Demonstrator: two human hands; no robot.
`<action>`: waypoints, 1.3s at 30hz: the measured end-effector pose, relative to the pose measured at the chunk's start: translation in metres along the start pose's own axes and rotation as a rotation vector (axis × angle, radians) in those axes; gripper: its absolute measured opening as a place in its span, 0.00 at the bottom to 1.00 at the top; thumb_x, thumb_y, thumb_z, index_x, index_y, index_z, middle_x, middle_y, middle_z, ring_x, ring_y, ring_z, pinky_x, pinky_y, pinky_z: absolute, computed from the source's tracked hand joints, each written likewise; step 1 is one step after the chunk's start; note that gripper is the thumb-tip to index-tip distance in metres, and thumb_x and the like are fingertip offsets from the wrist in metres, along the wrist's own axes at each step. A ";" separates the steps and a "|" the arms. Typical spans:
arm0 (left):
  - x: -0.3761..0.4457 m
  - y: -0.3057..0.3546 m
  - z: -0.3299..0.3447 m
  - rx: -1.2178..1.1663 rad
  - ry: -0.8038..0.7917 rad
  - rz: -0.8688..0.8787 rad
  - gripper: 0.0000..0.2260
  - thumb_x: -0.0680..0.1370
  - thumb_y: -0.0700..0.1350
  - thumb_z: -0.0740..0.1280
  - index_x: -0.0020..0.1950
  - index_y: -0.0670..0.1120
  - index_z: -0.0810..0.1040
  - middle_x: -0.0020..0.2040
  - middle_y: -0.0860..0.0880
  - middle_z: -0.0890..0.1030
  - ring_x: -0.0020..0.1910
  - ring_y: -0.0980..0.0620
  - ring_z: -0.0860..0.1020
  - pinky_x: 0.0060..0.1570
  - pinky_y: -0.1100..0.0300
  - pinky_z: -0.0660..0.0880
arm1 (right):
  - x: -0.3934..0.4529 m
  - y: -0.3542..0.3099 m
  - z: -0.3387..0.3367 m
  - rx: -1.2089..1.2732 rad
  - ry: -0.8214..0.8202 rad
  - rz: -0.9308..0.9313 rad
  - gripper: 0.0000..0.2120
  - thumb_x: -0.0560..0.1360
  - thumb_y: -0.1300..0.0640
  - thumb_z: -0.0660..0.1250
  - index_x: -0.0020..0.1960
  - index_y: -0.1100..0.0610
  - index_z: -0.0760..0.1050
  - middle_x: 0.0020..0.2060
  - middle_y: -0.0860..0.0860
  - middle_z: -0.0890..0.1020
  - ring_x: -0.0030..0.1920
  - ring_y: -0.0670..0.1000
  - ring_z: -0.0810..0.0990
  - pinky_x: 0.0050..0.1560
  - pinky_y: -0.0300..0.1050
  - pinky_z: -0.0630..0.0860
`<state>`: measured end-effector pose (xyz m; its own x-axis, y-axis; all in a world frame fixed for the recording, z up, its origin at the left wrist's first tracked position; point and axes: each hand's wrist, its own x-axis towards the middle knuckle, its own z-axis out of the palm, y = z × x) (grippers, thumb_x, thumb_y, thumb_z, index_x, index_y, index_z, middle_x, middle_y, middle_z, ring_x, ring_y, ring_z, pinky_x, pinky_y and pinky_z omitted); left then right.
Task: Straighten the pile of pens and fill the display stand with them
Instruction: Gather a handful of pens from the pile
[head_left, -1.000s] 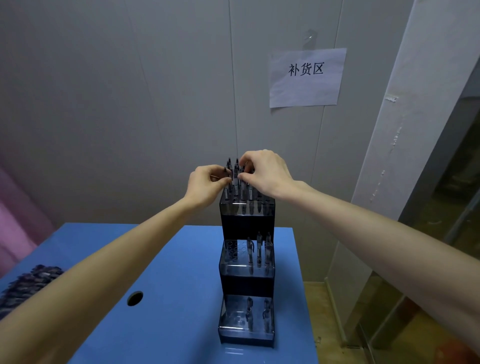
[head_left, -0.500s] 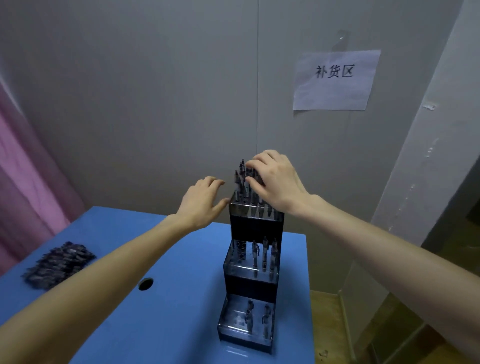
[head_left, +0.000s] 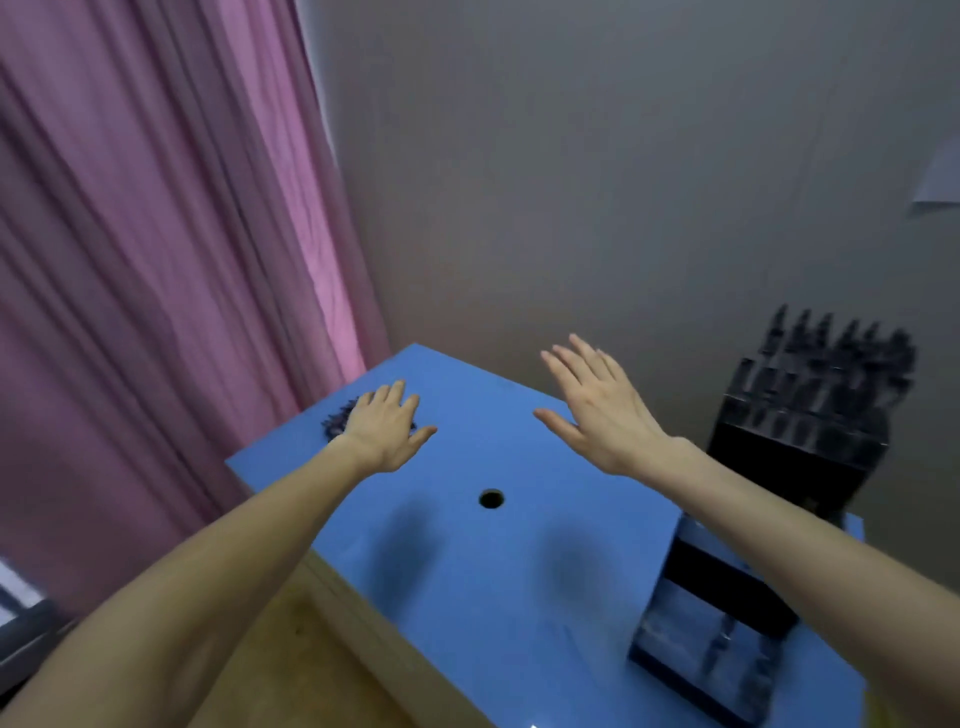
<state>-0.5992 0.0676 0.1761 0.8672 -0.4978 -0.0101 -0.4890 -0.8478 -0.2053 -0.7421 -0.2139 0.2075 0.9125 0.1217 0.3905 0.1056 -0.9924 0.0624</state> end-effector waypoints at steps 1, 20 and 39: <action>-0.003 -0.022 0.006 -0.018 -0.004 -0.035 0.31 0.84 0.64 0.51 0.80 0.46 0.61 0.82 0.40 0.57 0.78 0.41 0.60 0.76 0.46 0.59 | 0.009 -0.010 0.011 0.002 -0.053 0.016 0.37 0.82 0.35 0.47 0.82 0.59 0.55 0.79 0.55 0.62 0.82 0.57 0.50 0.80 0.54 0.52; 0.012 -0.289 0.117 -0.313 -0.327 -0.112 0.34 0.84 0.61 0.59 0.84 0.46 0.52 0.83 0.42 0.49 0.79 0.40 0.61 0.72 0.45 0.68 | 0.206 -0.227 0.152 -0.042 -0.569 0.077 0.35 0.83 0.41 0.58 0.80 0.61 0.54 0.76 0.58 0.65 0.80 0.61 0.54 0.77 0.57 0.59; 0.204 -0.350 0.214 -0.391 -0.541 -0.017 0.30 0.83 0.58 0.62 0.80 0.45 0.61 0.78 0.45 0.66 0.75 0.44 0.69 0.71 0.51 0.69 | 0.360 -0.207 0.343 0.388 -0.542 0.494 0.25 0.81 0.48 0.62 0.73 0.60 0.68 0.68 0.58 0.73 0.67 0.60 0.71 0.65 0.54 0.72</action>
<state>-0.2306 0.3022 0.0364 0.7501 -0.4084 -0.5202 -0.3843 -0.9093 0.1596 -0.2999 0.0304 0.0203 0.9429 -0.2561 -0.2132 -0.3195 -0.8765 -0.3602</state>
